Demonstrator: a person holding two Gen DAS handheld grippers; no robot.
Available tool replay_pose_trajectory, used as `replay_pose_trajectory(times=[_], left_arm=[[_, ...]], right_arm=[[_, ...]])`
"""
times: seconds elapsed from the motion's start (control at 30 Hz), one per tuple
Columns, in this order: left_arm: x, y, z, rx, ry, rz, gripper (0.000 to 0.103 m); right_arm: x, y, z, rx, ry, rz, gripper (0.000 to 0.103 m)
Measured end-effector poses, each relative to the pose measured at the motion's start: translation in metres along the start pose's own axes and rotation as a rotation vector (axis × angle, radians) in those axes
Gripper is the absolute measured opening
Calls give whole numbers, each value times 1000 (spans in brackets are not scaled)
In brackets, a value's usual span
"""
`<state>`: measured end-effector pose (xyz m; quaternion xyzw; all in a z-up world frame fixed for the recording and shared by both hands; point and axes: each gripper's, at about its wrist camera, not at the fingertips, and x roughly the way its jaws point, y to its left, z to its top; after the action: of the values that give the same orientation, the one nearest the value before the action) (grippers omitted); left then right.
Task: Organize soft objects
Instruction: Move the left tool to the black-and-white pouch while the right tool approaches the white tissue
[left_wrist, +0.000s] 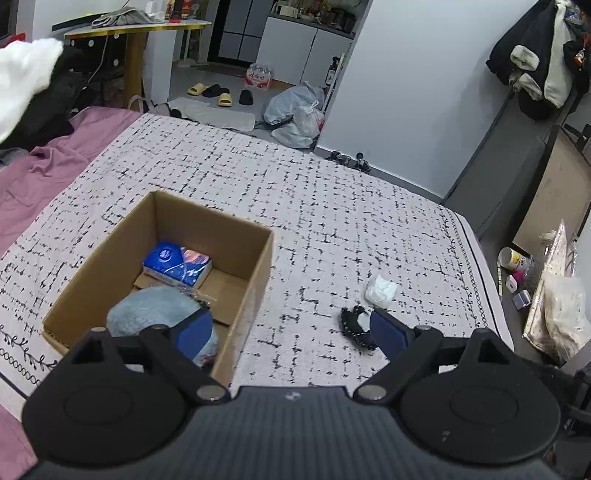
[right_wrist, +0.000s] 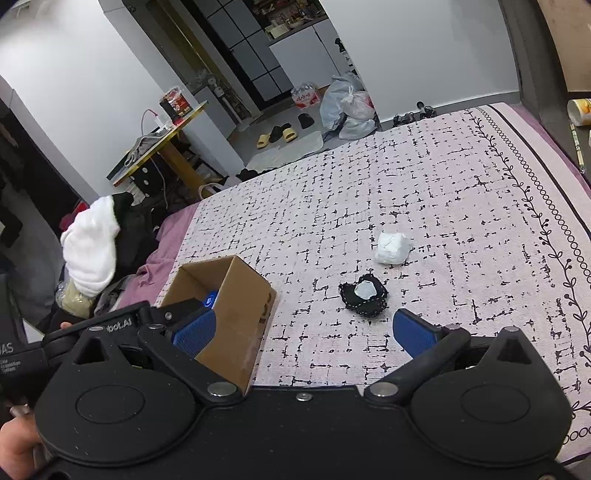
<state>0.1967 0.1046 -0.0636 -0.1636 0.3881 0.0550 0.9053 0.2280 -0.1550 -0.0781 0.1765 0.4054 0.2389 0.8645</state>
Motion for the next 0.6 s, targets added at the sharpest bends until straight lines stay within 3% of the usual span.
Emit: replay_pose_trajectory(times=[0.6], left_arm=[[18, -37, 6, -6, 7, -12, 91]], right_arm=[[-10, -49, 14, 83, -61, -36, 102]])
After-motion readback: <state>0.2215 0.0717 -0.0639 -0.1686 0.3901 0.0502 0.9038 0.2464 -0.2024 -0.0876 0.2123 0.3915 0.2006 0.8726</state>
